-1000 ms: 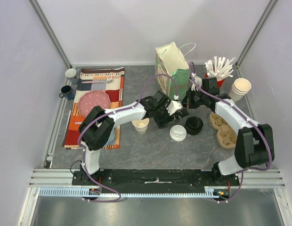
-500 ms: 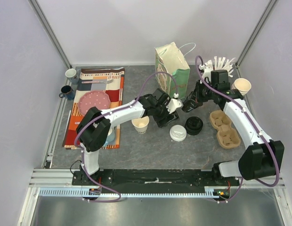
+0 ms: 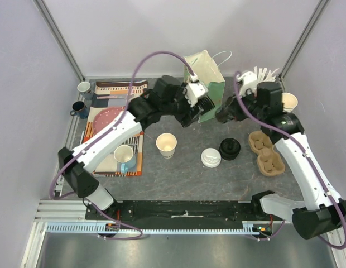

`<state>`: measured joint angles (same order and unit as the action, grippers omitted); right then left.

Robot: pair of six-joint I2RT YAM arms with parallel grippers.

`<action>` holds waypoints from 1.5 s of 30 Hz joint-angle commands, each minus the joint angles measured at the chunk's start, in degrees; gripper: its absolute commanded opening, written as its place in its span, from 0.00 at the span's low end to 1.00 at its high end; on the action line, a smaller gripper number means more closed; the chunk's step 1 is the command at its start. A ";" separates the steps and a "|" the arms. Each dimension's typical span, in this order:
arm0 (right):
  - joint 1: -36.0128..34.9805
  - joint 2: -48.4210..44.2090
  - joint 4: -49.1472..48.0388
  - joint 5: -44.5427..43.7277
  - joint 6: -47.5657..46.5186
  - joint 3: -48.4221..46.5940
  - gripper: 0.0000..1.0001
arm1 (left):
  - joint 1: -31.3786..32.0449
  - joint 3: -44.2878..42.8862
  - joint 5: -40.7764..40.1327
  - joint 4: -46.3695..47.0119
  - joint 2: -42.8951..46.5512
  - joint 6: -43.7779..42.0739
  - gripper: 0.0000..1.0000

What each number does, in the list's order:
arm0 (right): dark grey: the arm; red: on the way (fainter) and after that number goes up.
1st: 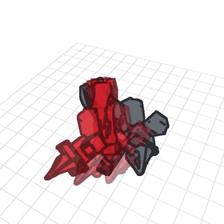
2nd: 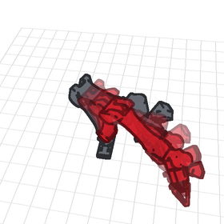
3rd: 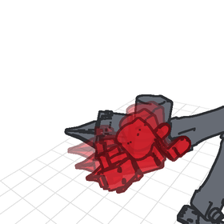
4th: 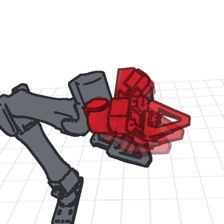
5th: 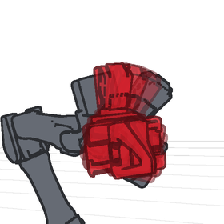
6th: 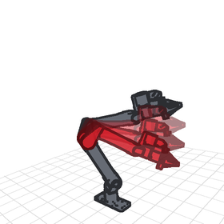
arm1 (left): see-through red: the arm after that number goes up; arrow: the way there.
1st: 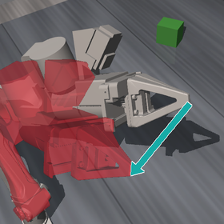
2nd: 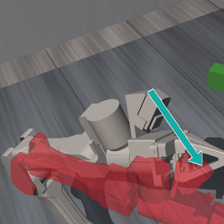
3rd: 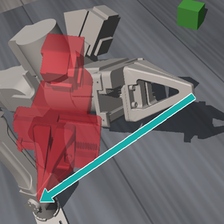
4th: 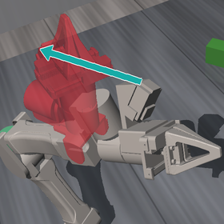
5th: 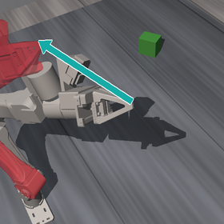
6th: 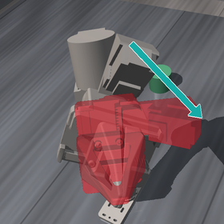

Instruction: Pack the takeout coffee

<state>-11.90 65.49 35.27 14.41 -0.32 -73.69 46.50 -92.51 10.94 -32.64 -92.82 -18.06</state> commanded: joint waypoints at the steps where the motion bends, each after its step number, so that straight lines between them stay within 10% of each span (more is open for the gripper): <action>1: -12.50 -0.71 1.91 -2.80 -8.72 0.47 0.00 | -6.06 -6.45 1.80 -3.30 6.41 5.58 0.02; 8: -26.50 -5.11 -4.41 -6.76 -15.67 9.78 0.00 | -20.37 -9.62 7.25 -5.41 12.48 7.87 0.02; 19: -54.35 0.06 -14.07 -27.68 -18.23 20.95 0.00 | -26.20 -7.69 12.70 -5.41 15.91 10.15 0.02; 37: -57.97 10.53 -23.75 -24.35 -17.70 26.14 0.00 | -26.29 -6.81 16.22 -5.41 15.74 9.36 0.02; 45: -57.97 11.07 -18.66 -22.24 -17.70 24.04 0.52 | -26.37 -6.37 19.38 -5.41 15.56 9.72 0.02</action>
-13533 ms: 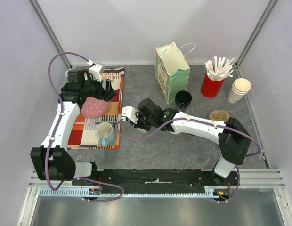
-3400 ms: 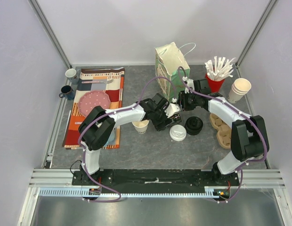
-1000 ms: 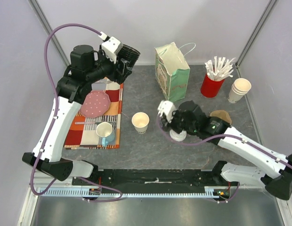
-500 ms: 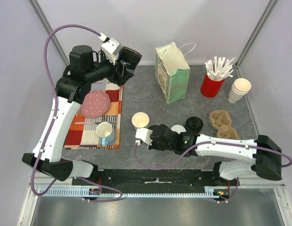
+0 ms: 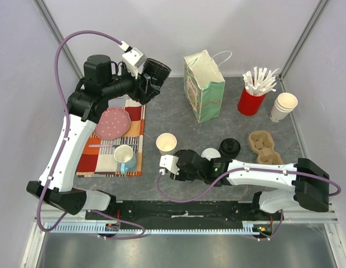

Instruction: Pack the takeout coffee

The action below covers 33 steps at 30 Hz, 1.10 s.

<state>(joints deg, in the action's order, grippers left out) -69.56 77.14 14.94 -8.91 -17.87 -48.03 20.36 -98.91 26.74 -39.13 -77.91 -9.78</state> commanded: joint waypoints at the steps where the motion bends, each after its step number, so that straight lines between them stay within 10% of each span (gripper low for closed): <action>1: -0.31 -1.03 1.85 1.26 -0.24 -1.89 0.54 | -0.15 0.12 3.84 1.08 0.57 1.52 0.02; 10: 3.19 -11.31 6.94 7.48 7.66 -19.45 0.81 | -0.14 2.58 10.25 1.43 0.65 -1.54 0.02; 17: 24.26 -14.48 9.05 15.67 24.35 -31.85 0.88 | -0.14 8.12 16.75 -0.24 1.79 -12.80 0.02; 33: 37.39 5.99 6.95 36.76 39.04 -46.28 0.93 | 0.82 12.52 26.78 -6.83 3.64 -26.43 0.02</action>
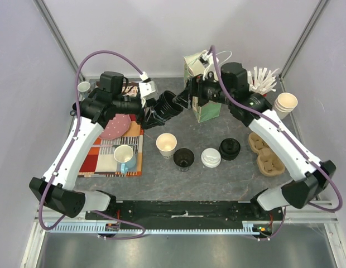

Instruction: Pack the takeout coffee

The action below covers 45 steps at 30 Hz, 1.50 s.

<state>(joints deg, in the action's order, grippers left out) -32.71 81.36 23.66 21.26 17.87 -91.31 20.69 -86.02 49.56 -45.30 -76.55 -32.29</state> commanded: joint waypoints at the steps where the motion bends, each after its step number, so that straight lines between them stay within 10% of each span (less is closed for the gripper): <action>1: 0.54 2.39 -1.95 7.74 3.57 -3.17 0.92 | 0.67 -0.38 3.96 -0.67 2.29 -3.92 0.02; 7: 0.63 5.29 -5.11 16.17 6.38 -1.16 0.79 | 0.93 -0.03 3.35 0.21 2.46 -4.01 0.02; 17: 0.89 6.00 -7.40 22.78 7.80 1.83 0.26 | 0.93 1.03 0.45 5.92 1.06 -1.19 0.02; 21: 2.56 4.95 -7.58 21.64 7.53 3.33 0.00 | 0.93 1.64 -1.74 6.71 0.79 -0.14 0.19; 27: 5.46 2.14 -8.19 18.56 7.01 7.10 0.00 | 0.93 3.75 -7.19 9.70 0.62 1.44 0.69; 36: 10.29 -1.91 -8.81 14.26 6.83 11.94 0.00 | 0.93 3.57 -16.07 13.57 -0.44 4.70 0.92; 45: 14.69 -5.95 1.45 3.55 -3.69 12.65 0.00 | 0.93 3.58 -20.98 13.83 -0.18 5.22 0.95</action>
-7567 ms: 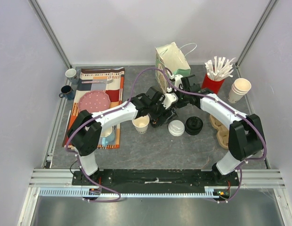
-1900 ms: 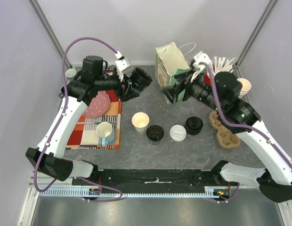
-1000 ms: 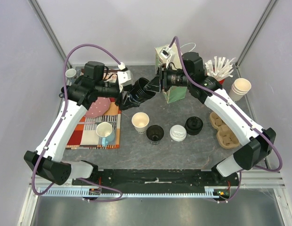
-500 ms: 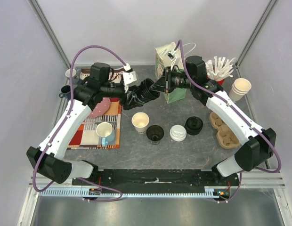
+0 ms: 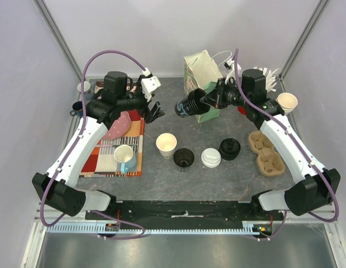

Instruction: Pack the takeout coffee

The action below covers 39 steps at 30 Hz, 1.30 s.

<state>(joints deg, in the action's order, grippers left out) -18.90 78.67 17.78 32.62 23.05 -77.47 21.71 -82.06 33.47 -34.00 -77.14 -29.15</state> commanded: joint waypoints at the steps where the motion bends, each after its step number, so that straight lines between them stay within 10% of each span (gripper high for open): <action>1: 0.88 -3.26 13.36 -12.36 -11.51 -2.76 0.00 | -0.09 -0.29 -5.52 2.45 0.68 1.90 0.95; 10: 3.51 -2.66 24.50 -36.20 -20.50 -0.85 0.00 | -0.09 -0.56 -11.32 1.92 1.30 1.63 0.95; 39: 16.17 17.39 10.78 -35.08 -18.21 3.21 0.00 | -0.09 0.50 -11.68 0.86 2.88 0.41 0.94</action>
<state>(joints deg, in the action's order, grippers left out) -3.29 95.55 31.29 -2.44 4.25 -74.26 21.71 -81.23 22.50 -34.13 -75.70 -28.80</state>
